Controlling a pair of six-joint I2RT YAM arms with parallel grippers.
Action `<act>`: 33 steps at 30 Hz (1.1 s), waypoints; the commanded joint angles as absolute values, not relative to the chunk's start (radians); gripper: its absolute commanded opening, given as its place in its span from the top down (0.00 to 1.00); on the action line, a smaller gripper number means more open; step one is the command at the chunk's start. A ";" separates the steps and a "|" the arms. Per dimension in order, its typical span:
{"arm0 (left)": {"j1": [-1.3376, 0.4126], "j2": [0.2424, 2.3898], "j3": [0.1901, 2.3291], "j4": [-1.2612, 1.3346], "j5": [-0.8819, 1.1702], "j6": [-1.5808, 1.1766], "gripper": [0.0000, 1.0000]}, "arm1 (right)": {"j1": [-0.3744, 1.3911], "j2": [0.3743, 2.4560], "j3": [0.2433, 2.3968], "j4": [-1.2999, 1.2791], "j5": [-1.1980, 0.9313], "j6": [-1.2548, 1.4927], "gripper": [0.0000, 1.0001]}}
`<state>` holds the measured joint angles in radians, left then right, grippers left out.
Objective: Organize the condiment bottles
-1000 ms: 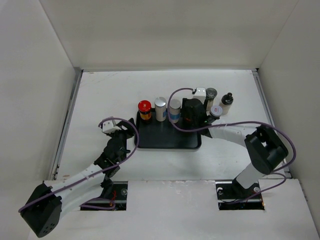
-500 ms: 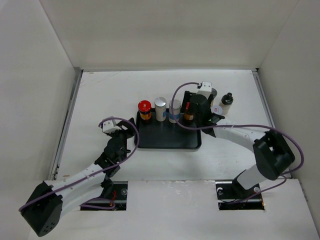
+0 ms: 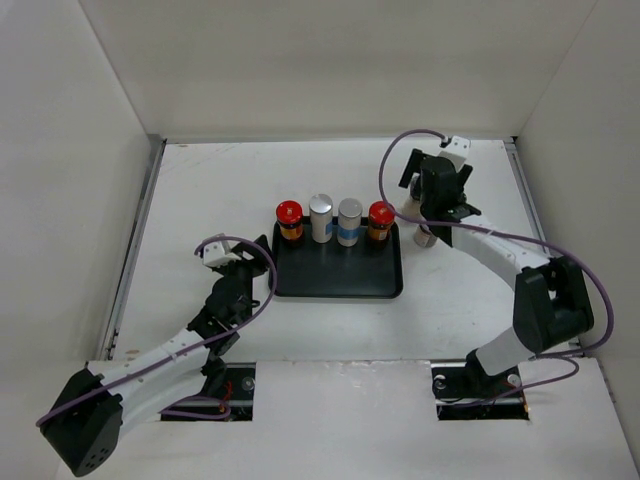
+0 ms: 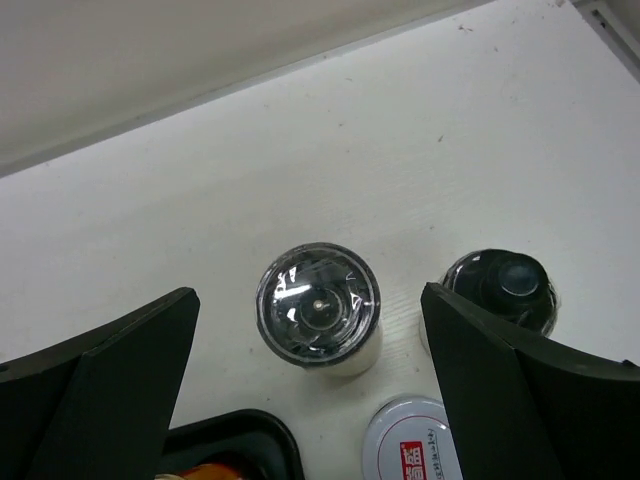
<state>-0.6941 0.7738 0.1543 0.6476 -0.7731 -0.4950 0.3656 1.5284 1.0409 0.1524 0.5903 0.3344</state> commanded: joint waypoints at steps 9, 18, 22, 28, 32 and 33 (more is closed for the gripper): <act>-0.682 0.788 0.143 0.690 -0.762 -0.502 0.37 | 0.346 1.686 1.154 0.124 0.489 0.293 0.00; -0.679 0.785 0.140 0.693 -0.762 -0.502 0.37 | 0.334 1.730 1.173 0.158 0.532 0.282 0.27; -0.676 0.790 0.140 0.692 -0.762 -0.502 0.37 | 0.335 1.689 1.152 0.201 0.555 0.285 0.44; -0.673 0.792 0.135 0.704 -0.767 -0.503 0.37 | 0.383 1.452 1.045 0.399 0.595 0.207 0.42; -0.671 0.776 0.129 0.709 -0.776 -0.503 0.35 | 0.467 1.290 1.019 0.400 0.607 0.170 0.42; -0.668 0.775 0.127 0.712 -0.781 -0.503 0.34 | 0.499 1.257 1.012 0.394 0.606 0.166 0.43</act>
<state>-0.6792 0.7887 0.1436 0.6518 -0.7738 -0.4950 0.4263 1.3918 0.9977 0.2016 0.5770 0.2043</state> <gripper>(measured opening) 0.654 0.710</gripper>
